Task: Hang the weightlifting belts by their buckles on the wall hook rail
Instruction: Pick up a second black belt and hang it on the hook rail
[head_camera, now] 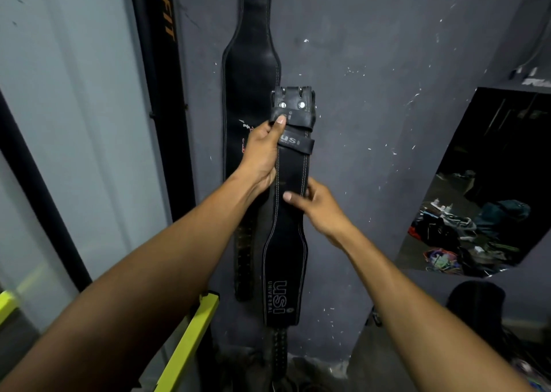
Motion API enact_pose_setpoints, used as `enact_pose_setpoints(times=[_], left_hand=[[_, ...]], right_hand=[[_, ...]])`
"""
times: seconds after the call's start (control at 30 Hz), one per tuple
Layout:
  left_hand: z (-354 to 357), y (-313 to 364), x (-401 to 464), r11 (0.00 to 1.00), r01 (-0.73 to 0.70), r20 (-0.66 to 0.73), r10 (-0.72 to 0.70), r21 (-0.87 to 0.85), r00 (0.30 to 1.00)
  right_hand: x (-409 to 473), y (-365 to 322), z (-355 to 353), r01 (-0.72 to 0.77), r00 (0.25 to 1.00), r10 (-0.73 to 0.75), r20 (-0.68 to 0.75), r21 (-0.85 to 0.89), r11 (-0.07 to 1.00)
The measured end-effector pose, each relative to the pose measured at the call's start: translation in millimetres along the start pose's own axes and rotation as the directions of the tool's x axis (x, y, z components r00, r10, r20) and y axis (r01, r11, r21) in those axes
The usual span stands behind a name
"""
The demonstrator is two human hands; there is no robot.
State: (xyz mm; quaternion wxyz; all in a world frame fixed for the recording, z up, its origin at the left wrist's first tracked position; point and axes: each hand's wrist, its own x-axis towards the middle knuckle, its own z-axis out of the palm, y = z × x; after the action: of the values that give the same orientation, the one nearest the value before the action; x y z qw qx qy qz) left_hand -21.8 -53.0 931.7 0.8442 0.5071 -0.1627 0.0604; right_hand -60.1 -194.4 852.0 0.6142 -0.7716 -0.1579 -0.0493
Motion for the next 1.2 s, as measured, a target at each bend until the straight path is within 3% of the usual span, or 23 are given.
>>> enact_pose_setpoints(times=[0.2, 0.4, 0.53, 0.77, 0.87, 1.07, 1.2], left_hand=[[9.6, 30.4, 20.3, 0.998, -0.056, 0.045, 0.056, -0.009, 0.997], [17.2, 21.8, 19.4, 0.999, -0.052, 0.098, 0.050, 0.013, 0.994], [13.1, 9.4, 13.3, 1.000, -0.008, 0.119, 0.005, 0.026, 0.993], [5.0, -16.7, -7.4, 0.999, 0.048, 0.154, -0.047, -0.003, 0.987], [3.1, -15.8, -13.7, 0.998, 0.058, 0.193, -0.053, -0.021, 0.980], [3.1, -16.4, -25.5, 0.995, 0.098, 0.225, -0.091, -0.018, 0.970], [10.0, -18.9, -27.0, 0.996, 0.086, 0.244, -0.079, -0.021, 0.967]], right_hand=[[-68.9, 108.0, 32.8, -0.237, 0.971, 0.239, 0.028, -0.072, 0.969], [-69.3, 115.7, 31.9, -0.273, 0.961, 0.277, 0.020, -0.121, 0.954], [-46.6, 67.6, 15.6, -0.157, 0.987, 0.157, 0.016, 0.015, 0.987], [12.5, -51.6, -7.5, 0.130, 0.967, -0.096, -0.236, 0.132, 0.983], [26.9, -70.1, -17.9, 0.148, 0.939, -0.113, -0.324, 0.084, 0.985], [52.7, -91.4, -25.9, 0.210, 0.878, -0.120, -0.464, 0.147, 0.967], [56.6, -93.5, -26.2, 0.285, 0.792, -0.278, -0.544, -0.074, 0.956]])
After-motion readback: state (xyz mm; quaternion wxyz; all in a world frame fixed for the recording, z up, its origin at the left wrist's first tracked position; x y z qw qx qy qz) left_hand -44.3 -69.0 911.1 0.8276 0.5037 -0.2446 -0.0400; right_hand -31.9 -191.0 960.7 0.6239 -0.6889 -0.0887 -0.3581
